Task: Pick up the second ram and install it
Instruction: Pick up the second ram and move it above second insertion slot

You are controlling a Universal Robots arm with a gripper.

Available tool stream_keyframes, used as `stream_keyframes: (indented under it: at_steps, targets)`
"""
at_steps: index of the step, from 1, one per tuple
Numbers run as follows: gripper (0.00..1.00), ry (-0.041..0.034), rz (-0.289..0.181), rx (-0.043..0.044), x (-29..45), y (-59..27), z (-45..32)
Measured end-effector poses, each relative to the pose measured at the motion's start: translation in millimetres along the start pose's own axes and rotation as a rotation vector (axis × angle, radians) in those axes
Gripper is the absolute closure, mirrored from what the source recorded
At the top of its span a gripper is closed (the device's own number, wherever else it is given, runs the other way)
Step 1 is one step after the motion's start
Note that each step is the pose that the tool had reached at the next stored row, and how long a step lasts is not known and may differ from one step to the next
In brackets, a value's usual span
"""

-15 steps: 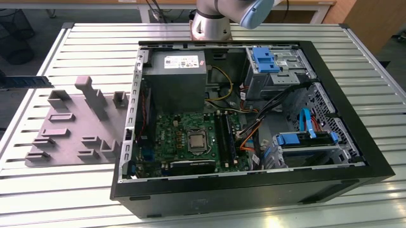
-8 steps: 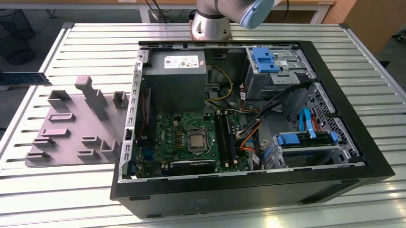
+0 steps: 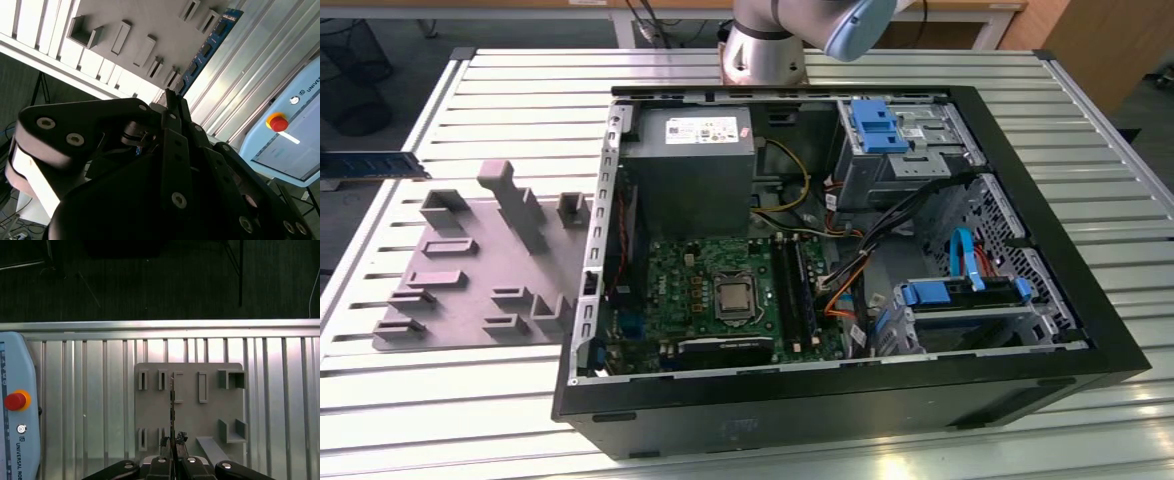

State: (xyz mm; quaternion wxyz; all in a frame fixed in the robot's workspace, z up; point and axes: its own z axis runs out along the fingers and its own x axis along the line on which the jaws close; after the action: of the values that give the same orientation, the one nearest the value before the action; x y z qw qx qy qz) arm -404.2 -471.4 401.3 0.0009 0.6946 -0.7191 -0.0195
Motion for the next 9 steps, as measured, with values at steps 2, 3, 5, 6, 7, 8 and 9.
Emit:
stream_keyframes:
  at_steps: [2,3,5,6,7,8,9]
  targets:
    - [0.86,0.0,0.0,0.0,-0.1,-1.2,-0.1]
    - [0.86,0.0001,0.0,0.0,-0.1,-1.5,-0.1]
    - [0.86,0.0,0.0,0.0,-0.1,-1.8,0.0]
    - [0.86,0.0,0.0,0.0,-0.1,-2.1,0.0]
    - [0.86,0.0,0.0,0.0,-0.1,-2.4,0.0]
    - [0.86,-0.0001,0.0,0.0,-0.1,-2.6,-0.1]
    - [0.86,0.0,0.0,0.0,-0.1,-2.8,-0.1]
